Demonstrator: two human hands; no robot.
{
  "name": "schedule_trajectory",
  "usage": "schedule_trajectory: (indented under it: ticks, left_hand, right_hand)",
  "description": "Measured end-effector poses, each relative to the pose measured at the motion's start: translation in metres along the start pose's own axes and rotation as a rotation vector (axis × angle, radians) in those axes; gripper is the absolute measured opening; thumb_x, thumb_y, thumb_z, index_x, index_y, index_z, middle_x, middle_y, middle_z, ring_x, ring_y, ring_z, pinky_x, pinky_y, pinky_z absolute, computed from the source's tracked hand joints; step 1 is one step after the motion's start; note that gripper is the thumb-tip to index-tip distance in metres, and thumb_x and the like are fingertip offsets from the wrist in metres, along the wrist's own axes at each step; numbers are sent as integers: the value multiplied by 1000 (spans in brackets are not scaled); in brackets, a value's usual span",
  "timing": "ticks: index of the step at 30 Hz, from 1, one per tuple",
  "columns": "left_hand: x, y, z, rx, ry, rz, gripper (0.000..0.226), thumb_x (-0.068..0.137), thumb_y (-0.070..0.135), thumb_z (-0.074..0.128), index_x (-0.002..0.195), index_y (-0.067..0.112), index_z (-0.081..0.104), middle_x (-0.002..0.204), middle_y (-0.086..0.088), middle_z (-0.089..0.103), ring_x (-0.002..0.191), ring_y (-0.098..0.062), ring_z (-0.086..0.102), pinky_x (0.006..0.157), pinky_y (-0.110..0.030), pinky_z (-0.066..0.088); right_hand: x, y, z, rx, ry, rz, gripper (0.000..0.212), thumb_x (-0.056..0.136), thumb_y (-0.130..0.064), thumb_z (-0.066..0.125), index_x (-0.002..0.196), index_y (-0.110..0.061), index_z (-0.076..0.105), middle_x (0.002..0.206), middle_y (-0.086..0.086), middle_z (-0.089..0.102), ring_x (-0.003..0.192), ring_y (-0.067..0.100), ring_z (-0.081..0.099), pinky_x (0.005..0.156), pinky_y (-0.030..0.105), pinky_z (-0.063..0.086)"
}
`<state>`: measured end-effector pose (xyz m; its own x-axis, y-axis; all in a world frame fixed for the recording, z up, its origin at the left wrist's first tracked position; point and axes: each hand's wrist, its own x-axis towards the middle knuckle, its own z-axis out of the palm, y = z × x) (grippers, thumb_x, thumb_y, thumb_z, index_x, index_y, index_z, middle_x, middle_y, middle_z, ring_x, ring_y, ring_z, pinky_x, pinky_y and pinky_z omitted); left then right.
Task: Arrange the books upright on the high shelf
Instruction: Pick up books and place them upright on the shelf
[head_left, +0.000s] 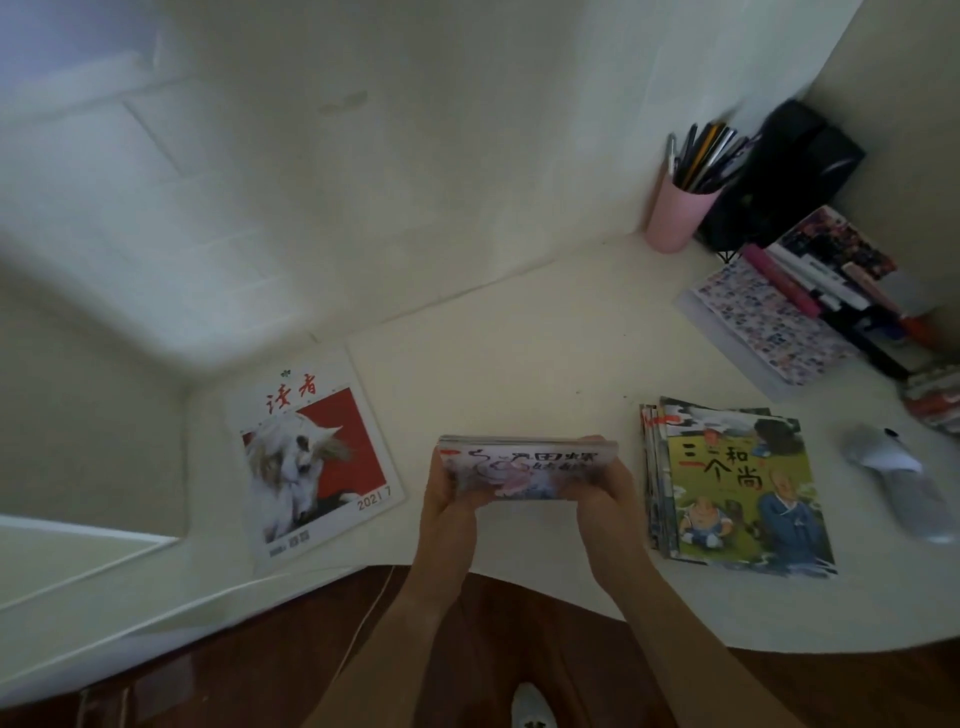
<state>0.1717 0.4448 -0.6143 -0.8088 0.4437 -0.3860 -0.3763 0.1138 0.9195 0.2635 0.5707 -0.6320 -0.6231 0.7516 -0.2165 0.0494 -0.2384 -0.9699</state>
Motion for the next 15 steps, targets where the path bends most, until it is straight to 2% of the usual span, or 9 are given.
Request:
schedule_trajectory:
  ticks: [2, 3, 5, 7, 8, 10, 11, 13, 15]
  left_hand:
    - [3, -7, -1, 96, 8, 34, 53, 93, -1, 65, 137, 26, 54, 124, 5, 68, 113, -11, 66, 85, -20, 56]
    - [4, -8, 0, 124, 1, 49, 54, 95, 0, 63, 142, 24, 50, 130, 2, 64, 118, -14, 63, 93, -27, 56]
    - [4, -6, 4, 128, -28, 52, 48, 100, -2, 56, 143, 17, 45, 131, -5, 62, 120, -21, 63, 97, -39, 57]
    - [-2, 2, 18, 154, -69, 42, 33, 102, -3, 51, 132, 13, 47, 122, -5, 65, 112, -18, 67, 87, -33, 61]
    - [-7, 9, 29, 172, -113, 38, 26, 103, 0, 51, 125, 12, 47, 118, -3, 66, 107, -13, 69, 80, -29, 61]
    - [-16, 21, 60, 277, -209, 43, 18, 104, 5, 51, 119, 12, 45, 112, -1, 66, 95, -4, 71, 70, -21, 59]
    - [-20, 24, 78, 347, -249, 51, 19, 103, 7, 52, 118, 13, 43, 111, 2, 65, 89, 0, 71, 66, -17, 57]
    - [-23, 20, 116, 493, -291, 99, 26, 100, 12, 55, 122, 17, 43, 110, 10, 60, 88, 0, 66, 65, -10, 54]
    - [-24, 4, 148, 648, -303, 214, 34, 97, 24, 57, 129, 25, 46, 116, 12, 55, 104, -5, 60, 75, -12, 53]
  right_hand:
    - [1, 2, 1, -70, 19, 65, 32, 88, 17, 51, 100, -7, 68, 88, 0, 75, 86, 12, 72, 71, 28, 57]
    - [3, 0, 0, -86, 5, 75, 36, 89, 19, 49, 106, -7, 66, 92, -2, 75, 88, 6, 71, 71, 23, 57]
    - [5, -9, -6, -93, -3, 52, 33, 91, 17, 50, 116, -3, 57, 106, 7, 70, 97, 10, 70, 75, 25, 59]
    - [6, -24, -20, -144, 51, 2, 32, 93, 12, 54, 117, -8, 46, 112, 7, 64, 103, 13, 68, 77, 27, 60]
    - [4, -33, -29, -198, 99, -19, 34, 94, 9, 56, 117, -13, 43, 112, 1, 62, 100, 8, 67, 74, 23, 59]
    - [2, -48, -58, -395, 245, -31, 37, 94, -3, 63, 120, -21, 43, 109, -9, 60, 93, 3, 64, 68, 13, 53]
    - [1, -53, -77, -507, 323, -32, 37, 93, -10, 66, 122, -21, 47, 111, -7, 60, 94, 7, 62, 70, 12, 50]
    - [2, -55, -121, -712, 428, -2, 42, 87, -28, 69, 125, -19, 57, 116, 3, 61, 94, 16, 62, 74, 24, 53]
    - [3, -58, -156, -817, 474, 93, 58, 76, -50, 64, 127, -23, 61, 114, 7, 63, 90, 19, 65, 77, 36, 59]
